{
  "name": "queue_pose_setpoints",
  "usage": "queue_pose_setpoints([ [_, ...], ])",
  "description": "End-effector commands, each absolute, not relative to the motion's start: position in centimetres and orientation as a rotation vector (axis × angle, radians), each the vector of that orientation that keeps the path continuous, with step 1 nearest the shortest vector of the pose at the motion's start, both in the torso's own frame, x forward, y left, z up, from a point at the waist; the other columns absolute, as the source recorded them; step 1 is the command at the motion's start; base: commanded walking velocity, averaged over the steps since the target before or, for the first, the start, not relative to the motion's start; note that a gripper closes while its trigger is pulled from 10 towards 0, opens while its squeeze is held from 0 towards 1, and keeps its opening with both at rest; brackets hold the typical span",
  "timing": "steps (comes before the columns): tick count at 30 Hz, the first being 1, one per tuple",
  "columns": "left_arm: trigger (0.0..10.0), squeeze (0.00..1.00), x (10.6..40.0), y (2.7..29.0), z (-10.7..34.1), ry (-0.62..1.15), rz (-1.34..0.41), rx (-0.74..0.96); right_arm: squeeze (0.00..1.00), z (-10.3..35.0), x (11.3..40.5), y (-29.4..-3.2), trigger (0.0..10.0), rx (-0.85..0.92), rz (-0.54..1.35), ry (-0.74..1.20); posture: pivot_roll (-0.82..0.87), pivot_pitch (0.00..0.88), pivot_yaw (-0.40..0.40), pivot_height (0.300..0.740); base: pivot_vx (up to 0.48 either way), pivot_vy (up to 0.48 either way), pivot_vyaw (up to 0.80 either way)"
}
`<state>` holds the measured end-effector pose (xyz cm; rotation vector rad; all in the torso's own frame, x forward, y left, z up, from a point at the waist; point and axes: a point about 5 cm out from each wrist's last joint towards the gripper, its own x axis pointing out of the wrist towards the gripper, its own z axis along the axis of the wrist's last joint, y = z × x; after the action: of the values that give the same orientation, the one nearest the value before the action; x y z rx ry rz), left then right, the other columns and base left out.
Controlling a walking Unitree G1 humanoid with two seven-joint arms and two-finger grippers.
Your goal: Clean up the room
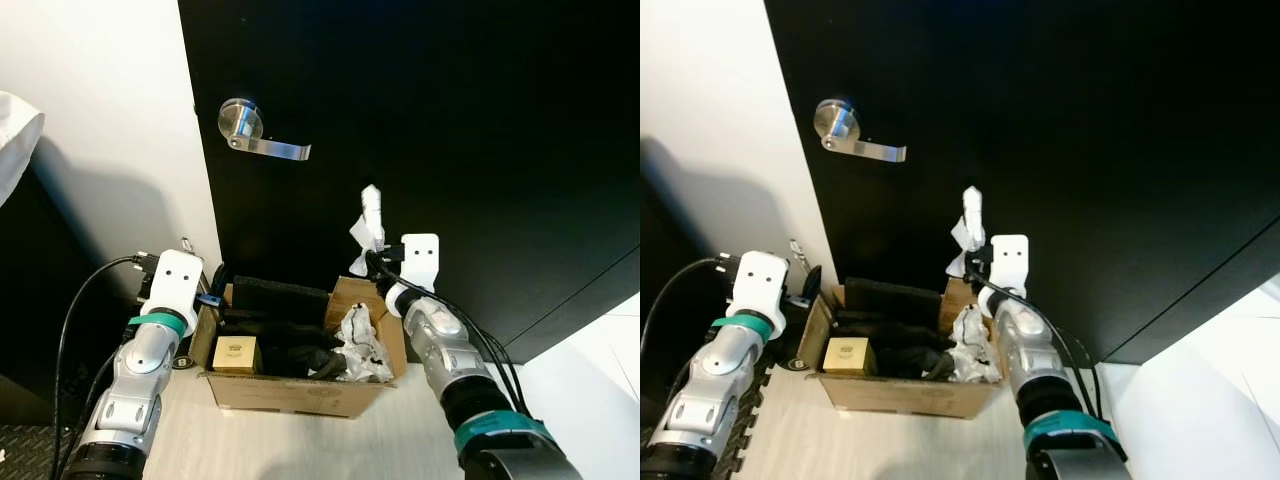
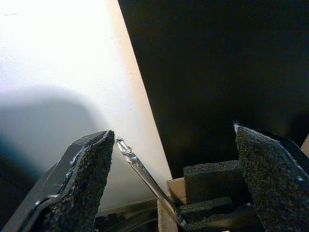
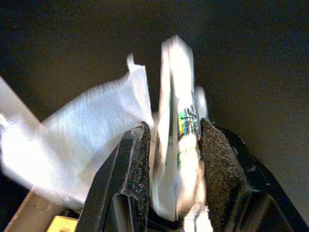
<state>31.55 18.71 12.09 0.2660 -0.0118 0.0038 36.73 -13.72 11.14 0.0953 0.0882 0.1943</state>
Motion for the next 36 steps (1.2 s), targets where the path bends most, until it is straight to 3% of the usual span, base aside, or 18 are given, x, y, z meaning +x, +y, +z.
queue_pose_setpoints([
  [1,10.0,0.0,31.3,18.6,11.6,0.006,0.005,0.263,0.23,10.8,36.7,-14.2,10.0,0.095,0.173,0.1,0.09,0.099,-0.001,0.74,0.0,0.0,0.0],
  [2,10.0,0.0,31.3,18.6,11.6,0.007,0.004,0.263,1.0,10.7,36.7,-14.3,10.0,0.105,0.173,0.103,0.09,0.096,-0.002,0.74,0.0,0.0,0.0],
  [6,10.0,0.0,31.3,18.6,11.6,0.007,0.005,0.26,1.0,10.6,36.7,-14.5,10.0,0.103,0.154,0.116,0.08,0.099,-0.003,0.74,0.0,0.0,0.0],
  [7,10.0,0.0,31.3,18.6,11.6,0.008,0.006,0.258,0.0,10.4,36.6,-14.6,10.0,0.108,0.147,0.132,0.08,0.099,-0.003,0.74,0.0,0.0,0.0],
  [10,10.0,0.0,31.3,18.5,11.5,0.008,0.006,0.254,0.0,10.2,36.6,-14.7,10.0,0.126,0.143,0.147,0.08,0.1,-0.003,0.74,0.0,0.0,0.0],
  [11,10.0,0.0,31.2,18.4,11.5,0.009,0.004,0.252,1.0,10.0,36.5,-14.8,10.0,0.139,0.141,0.154,0.08,0.1,-0.003,0.74,0.0,0.0,0.0],
  [15,10.0,0.0,31.2,18.3,11.4,0.009,0.001,0.249,1.0,9.7,36.3,-15.0,10.0,0.137,0.131,0.166,0.07,0.1,-0.002,0.74,0.0,0.0,0.0],
  [16,10.0,0.0,31.2,18.2,11.4,0.01,0.0,0.249,0.0,9.5,36.3,-15.1,10.0,0.13,0.12,0.179,0.07,0.1,-0.002,0.74,0.0,0.0,0.0],
  [20,10.0,0.0,31.2,18.2,11.4,0.011,-0.001,0.247,0.0,9.1,36.2,-15.5,10.0,0.117,0.102,0.201,0.07,0.1,-0.002,0.74,0.0,0.0,0.0],
  [21,10.0,0.0,31.2,18.2,11.4,0.011,-0.001,0.247,1.0,8.9,36.1,-15.6,10.0,0.113,0.097,0.212,0.07,0.1,-0.002,0.74,0.0,0.0,0.0],
  [23,10.0,0.0,31.3,18.2,11.4,0.011,-0.001,0.245,1.0,8.6,36.0,-15.6,10.0,0.101,0.095,0.228,0.07,0.098,-0.005,0.74,0.0,0.0,0.0],
  [24,10.0,0.0,31.3,18.1,11.4,0.011,0.0,0.244,0.26,8.5,35.9,-15.7,10.0,0.094,0.088,0.236,0.07,0.098,-0.005,0.74,0.0,0.0,0.0],
  [25,10.0,0.0,31.3,18.1,11.4,0.011,0.0,0.243,0.0,8.3,35.8,-15.8,10.0,0.085,0.081,0.243,0.07,0.098,-0.005,0.74,0.0,0.0,0.0],
  [27,10.0,0.0,31.3,18.1,11.3,0.011,0.0,0.242,0.0,8.2,35.7,-15.9,10.0,0.08,0.08,0.247,0.07,0.098,-0.005,0.74,0.0,0.0,0.0],
  [28,10.0,0.0,31.2,18.1,11.3,0.012,0.0,0.242,1.0,8.0,35.6,-15.9,10.0,0.074,0.081,0.251,0.07,0.098,-0.005,0.74,0.0,0.0,0.0],
  [33,10.0,0.0,31.1,18.0,11.2,0.014,-0.002,0.242,1.0,7.7,35.4,-15.9,10.0,0.055,0.077,0.266,0.07,0.098,-0.005,0.74,0.0,0.0,0.0],
  [34,10.0,0.0,31.1,18.0,11.2,0.016,-0.003,0.243,0.76,7.4,35.2,-16.0,10.0,0.029,0.069,0.283,0.07,0.098,-0.005,0.74,0.0,0.0,0.0],
  [36,10.0,0.0,31.1,18.0,11.1,0.017,-0.004,0.244,1.0,7.1,35.0,-15.9,10.0,0.018,0.076,0.285,0.07,0.1,-0.005,0.74,0.0,0.0,0.0],
])
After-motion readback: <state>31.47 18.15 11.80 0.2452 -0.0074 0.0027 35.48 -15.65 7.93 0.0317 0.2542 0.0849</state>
